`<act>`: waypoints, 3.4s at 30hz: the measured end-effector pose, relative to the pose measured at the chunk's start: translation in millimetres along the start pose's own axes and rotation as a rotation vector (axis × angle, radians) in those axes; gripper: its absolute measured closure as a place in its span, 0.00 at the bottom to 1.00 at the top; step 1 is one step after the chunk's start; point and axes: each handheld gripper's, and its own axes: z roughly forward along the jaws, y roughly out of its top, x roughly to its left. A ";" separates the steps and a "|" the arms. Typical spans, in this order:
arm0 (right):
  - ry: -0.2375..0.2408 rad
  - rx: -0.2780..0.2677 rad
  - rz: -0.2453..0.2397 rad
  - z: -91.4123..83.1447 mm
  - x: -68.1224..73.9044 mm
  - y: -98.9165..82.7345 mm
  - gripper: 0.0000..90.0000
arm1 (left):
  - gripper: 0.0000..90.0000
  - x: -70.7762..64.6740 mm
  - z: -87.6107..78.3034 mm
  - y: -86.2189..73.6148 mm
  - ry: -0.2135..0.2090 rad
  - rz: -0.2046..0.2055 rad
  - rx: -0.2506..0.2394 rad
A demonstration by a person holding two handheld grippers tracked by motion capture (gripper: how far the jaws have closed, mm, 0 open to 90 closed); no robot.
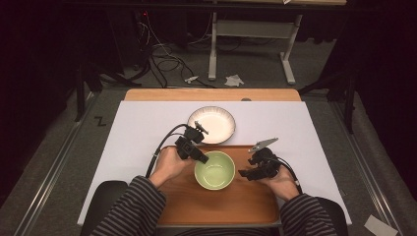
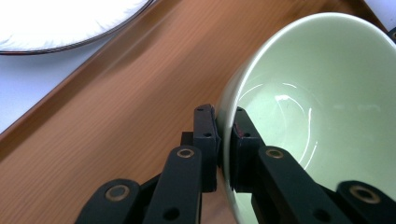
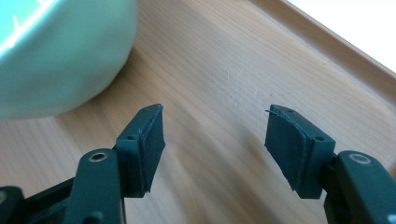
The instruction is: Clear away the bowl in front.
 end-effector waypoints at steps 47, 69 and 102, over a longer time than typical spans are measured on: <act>0.001 0.004 -0.007 1.0 0.8 0.1 0.43 | 0.78 4.0 10.4 -3.2 -0.093 -0.067 -0.049; 0.000 0.006 -0.008 1.0 1.2 0.2 0.43 | 0.61 6.8 -19.6 5.8 -0.110 -0.066 -0.157; 0.003 0.010 -0.010 1.8 0.8 0.3 0.43 | 0.59 36.5 -43.3 0.8 -0.076 -0.136 -0.242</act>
